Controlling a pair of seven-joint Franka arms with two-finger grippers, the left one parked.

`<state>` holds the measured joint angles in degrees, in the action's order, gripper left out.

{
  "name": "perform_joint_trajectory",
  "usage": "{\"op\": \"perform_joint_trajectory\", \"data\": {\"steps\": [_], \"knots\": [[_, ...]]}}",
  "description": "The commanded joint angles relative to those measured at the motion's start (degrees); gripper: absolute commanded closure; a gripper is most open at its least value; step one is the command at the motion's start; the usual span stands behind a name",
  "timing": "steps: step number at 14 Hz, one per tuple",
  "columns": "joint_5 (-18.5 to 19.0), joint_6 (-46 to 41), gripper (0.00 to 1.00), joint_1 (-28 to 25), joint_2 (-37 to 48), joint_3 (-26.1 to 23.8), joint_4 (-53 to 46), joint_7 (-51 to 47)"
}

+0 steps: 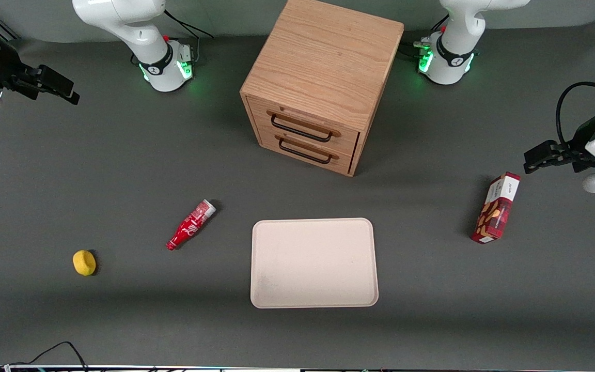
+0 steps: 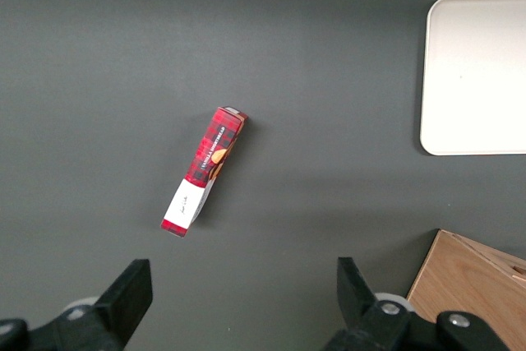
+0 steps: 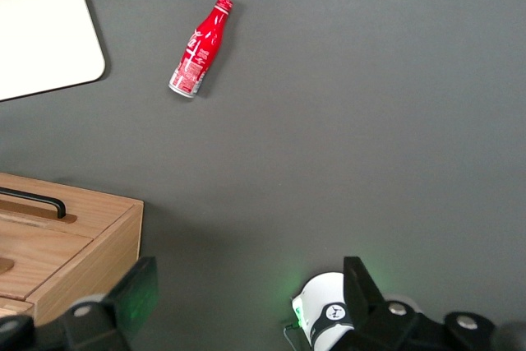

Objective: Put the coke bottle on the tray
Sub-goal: 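Move the right gripper down toward the red Coca-Cola bottle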

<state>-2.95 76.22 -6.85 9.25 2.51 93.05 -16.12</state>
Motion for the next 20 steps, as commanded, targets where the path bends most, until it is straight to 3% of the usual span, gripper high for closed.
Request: {"op": "perform_joint_trajectory", "data": {"steps": [1, 4, 7, 11, 16, 20], "knots": [[0.58, -1.52, 0.00, -0.18, -1.25, -0.14, -0.94, 0.22], [-1.87, 0.23, 0.00, -0.27, -2.13, -0.58, -1.12, -4.94], [-5.13, 4.97, 0.00, -1.67, -6.86, -1.28, -1.03, -19.52], [-5.22, 14.97, 0.00, -1.85, -16.79, -4.36, 1.59, -34.91], [-3.47, 32.11, 0.00, -2.56, -26.28, -5.76, 8.90, -40.83], [-2.32, 41.09, 0.00, -2.47, -32.71, -5.76, 10.04, -41.80]]}}
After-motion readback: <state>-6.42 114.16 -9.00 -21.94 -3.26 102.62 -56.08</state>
